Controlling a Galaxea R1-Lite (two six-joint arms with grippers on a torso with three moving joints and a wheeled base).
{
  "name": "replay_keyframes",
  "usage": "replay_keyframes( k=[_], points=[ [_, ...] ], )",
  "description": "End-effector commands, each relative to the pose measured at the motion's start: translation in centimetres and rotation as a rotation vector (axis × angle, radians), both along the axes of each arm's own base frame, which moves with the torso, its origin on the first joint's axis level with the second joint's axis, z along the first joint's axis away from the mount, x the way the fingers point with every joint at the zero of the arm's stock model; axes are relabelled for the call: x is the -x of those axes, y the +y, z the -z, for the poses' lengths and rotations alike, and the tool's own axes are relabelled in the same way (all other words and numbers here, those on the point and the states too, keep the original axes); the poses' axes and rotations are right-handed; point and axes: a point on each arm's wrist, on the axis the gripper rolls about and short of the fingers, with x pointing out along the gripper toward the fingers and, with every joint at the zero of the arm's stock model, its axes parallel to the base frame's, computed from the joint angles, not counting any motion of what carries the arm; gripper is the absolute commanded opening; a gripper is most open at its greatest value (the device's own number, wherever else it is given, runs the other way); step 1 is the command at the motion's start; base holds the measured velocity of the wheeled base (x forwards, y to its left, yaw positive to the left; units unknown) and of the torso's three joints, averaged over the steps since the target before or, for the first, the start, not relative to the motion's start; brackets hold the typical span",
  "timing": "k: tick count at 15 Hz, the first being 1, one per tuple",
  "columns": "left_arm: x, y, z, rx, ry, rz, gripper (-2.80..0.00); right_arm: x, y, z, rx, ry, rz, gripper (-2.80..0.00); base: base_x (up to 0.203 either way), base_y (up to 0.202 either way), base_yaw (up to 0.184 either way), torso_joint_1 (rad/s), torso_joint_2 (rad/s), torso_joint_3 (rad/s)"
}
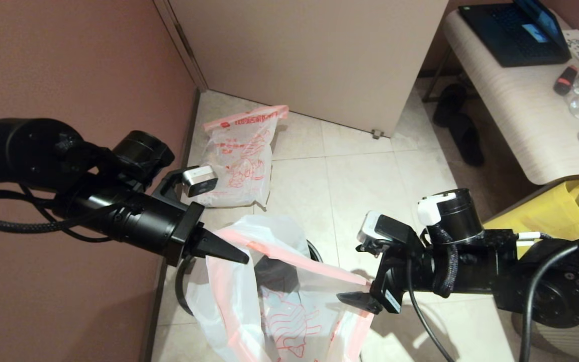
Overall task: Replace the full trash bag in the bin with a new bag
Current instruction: Put the new garbage bag on the trash can
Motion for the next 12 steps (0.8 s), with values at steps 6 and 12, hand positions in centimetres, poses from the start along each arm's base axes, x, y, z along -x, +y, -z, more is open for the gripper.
replay_keyframes(
  k=[6, 12],
  points=[
    [0.8, 0.1, -0.9, 0.012, -0.022, 0.006, -2.8, -0.9, 0.9, 0.9, -0.041, 0.024, -0.03, -2.8, 0.0, 0.0, 0.0, 0.0, 0.0, 0.0],
    [0.8, 0.1, -0.9, 0.011, -0.024, 0.005, -2.8, -0.3, 0.8, 0.2, -0.108, 0.081, -0.044, -2.8, 0.0, 0.0, 0.0, 0.0, 0.0, 0.0]
  ],
)
